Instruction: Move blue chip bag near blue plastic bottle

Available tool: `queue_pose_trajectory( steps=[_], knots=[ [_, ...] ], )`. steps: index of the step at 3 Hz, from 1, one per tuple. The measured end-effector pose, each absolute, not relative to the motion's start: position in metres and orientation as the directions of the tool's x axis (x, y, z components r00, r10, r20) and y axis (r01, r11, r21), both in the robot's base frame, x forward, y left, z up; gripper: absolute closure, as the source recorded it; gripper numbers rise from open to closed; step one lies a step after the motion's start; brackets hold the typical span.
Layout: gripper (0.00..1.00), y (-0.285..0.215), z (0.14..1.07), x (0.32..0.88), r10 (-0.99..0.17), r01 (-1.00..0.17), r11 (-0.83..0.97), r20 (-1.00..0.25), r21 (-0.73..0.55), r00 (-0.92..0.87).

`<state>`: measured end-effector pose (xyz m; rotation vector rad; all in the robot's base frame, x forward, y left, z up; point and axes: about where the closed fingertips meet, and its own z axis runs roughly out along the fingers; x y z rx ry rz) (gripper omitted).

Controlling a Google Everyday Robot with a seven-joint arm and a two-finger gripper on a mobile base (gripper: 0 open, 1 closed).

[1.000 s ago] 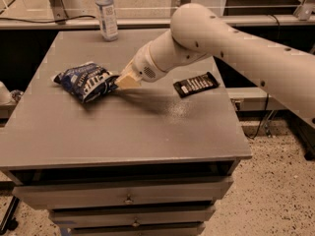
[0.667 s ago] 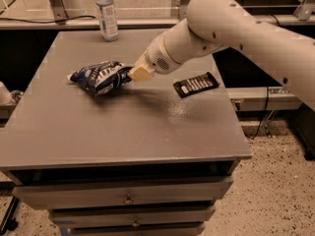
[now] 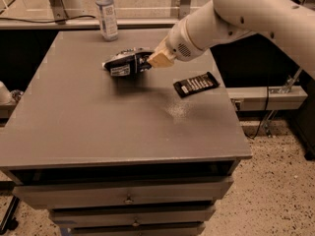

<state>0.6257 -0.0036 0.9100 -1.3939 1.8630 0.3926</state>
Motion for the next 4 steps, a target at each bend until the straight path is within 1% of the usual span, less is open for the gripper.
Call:
queue_pose_trajectory(
  steps=[1, 2, 4],
  knots=[
    [1.00, -0.005, 0.913, 0.630, -0.688, -0.910, 0.357, -0.719, -0.212, -0.103],
    [1.00, -0.019, 0.923, 0.654, -0.713, -0.890, 0.364, -0.697, -0.275, -0.076],
    [1.00, -0.066, 0.928, 0.730, -0.744, -0.841, 0.412, -0.663, -0.351, -0.088]
  ],
)
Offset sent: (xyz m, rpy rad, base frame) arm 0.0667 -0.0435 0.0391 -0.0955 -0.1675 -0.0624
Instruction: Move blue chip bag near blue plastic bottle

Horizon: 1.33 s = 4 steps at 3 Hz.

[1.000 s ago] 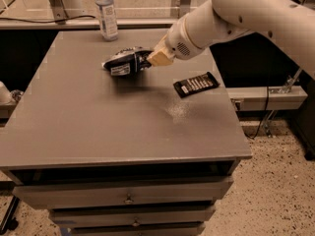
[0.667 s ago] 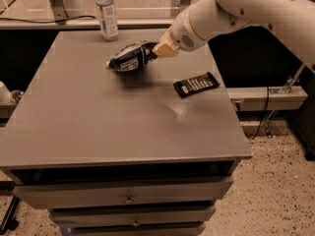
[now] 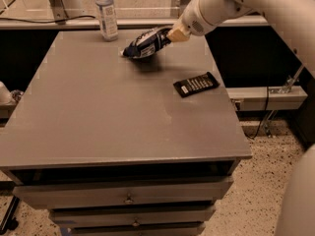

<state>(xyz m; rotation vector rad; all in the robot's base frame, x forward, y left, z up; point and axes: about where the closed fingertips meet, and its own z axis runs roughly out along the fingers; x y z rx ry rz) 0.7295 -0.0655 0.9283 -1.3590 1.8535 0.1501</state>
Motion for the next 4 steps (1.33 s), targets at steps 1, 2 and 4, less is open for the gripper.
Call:
queue_pose_trajectory(
  steps=[1, 2, 4],
  knots=[
    [1.00, -0.073, 0.921, 0.761, -0.748, -0.831, 0.423, -0.657, -0.361, -0.096],
    [1.00, -0.083, 0.911, 0.786, -0.746, -0.817, 0.450, -0.654, -0.361, -0.122],
    [1.00, -0.081, 0.902, 0.815, -0.739, -0.796, 0.477, -0.660, -0.373, -0.134]
  ],
)
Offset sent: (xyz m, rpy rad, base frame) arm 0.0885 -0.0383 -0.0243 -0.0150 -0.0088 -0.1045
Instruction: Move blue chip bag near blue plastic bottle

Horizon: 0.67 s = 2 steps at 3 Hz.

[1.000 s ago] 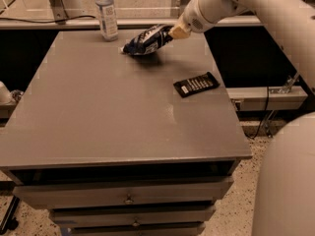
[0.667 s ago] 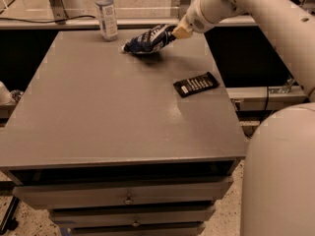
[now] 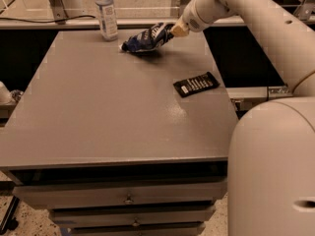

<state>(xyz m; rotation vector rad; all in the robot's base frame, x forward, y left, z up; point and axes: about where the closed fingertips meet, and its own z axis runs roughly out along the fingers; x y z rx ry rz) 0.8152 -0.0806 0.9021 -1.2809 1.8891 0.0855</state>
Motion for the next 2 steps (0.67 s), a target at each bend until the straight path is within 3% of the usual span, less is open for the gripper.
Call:
queue_pose_trajectory(
  steps=[2],
  knots=[
    [1.00, -0.0769, 0.8965, 0.8266, -0.731, -0.782, 0.496, -0.668, -0.378, -0.140]
  ],
)
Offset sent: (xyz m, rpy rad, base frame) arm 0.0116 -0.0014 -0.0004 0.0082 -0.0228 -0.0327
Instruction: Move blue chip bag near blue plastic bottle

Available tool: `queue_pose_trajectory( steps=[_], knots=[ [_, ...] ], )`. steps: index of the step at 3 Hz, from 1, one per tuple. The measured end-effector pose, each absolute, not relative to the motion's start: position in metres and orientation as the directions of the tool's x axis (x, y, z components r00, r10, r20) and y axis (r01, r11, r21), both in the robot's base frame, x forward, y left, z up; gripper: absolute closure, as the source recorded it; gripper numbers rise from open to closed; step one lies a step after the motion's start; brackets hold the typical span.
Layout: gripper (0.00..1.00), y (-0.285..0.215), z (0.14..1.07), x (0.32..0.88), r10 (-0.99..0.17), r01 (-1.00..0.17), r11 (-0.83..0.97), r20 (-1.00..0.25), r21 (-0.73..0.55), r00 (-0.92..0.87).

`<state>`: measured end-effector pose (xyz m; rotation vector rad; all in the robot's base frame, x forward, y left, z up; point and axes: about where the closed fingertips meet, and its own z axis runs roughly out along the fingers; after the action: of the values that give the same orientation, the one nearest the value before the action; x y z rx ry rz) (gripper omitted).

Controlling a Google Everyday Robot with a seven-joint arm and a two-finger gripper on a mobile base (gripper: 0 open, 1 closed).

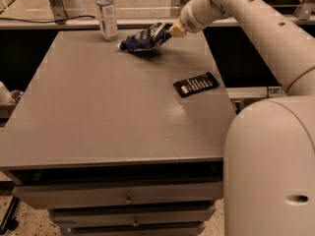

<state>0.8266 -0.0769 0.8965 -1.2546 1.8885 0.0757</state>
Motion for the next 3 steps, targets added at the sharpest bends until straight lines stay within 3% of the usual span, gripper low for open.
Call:
queue_pose_trajectory(
  steps=[3],
  knots=[
    [1.00, -0.062, 0.884, 0.843, -0.722, -0.792, 0.488, -0.679, -0.367, -0.131]
  ],
)
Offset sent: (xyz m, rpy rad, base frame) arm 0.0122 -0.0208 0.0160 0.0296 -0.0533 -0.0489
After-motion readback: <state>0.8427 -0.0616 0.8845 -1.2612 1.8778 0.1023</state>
